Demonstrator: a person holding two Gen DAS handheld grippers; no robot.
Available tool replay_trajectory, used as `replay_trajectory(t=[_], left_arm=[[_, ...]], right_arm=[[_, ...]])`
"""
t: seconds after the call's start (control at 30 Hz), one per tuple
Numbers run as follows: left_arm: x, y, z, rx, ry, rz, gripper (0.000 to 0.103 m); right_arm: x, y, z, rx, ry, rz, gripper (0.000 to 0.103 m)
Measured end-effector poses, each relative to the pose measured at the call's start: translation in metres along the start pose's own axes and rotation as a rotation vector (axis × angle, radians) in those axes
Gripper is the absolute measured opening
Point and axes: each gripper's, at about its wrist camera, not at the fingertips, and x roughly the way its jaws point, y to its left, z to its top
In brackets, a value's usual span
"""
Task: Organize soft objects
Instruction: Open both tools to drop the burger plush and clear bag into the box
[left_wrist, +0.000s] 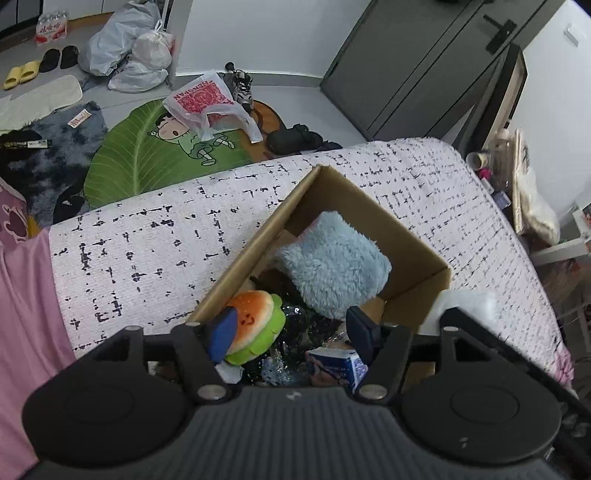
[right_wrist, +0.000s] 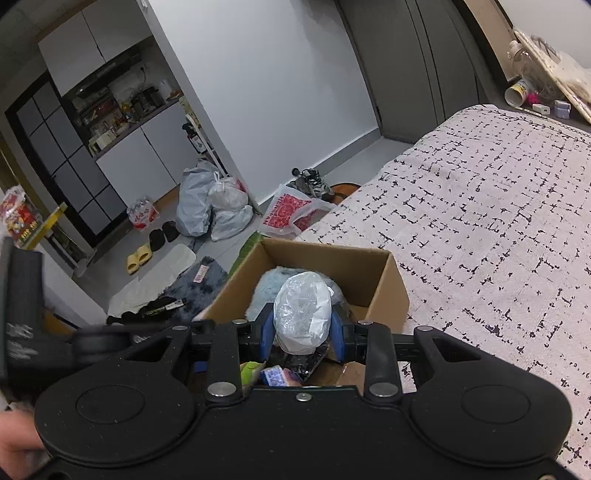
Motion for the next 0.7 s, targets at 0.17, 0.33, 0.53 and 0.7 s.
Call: replay_trajectory(t=[0.17,0.33,0.53,0.7], left_arm=[[-0.008,0.007,0.004,-0.037,-0.039,-0.047,0.064],[-0.008,0.011,0.006,-0.041,-0.040,-0.078,0.064],[-0.003,0.010,0.004,-0.003,-0.057,-0.090,0.064],[-0.002,0.005,0.005,0.011,-0.059,-0.073,0.064]], right_arm=[[0.014,0.002,-0.008,-0.017,0.012,-0.018,0.033],[0.024,0.006,-0.014,-0.033,0.049,-0.032,0.039],[0.012,0.010,-0.008,-0.023,0.005,-0.042,0.056],[-0.002,0.000,-0.003,0.029,0.021,-0.063,0.056]])
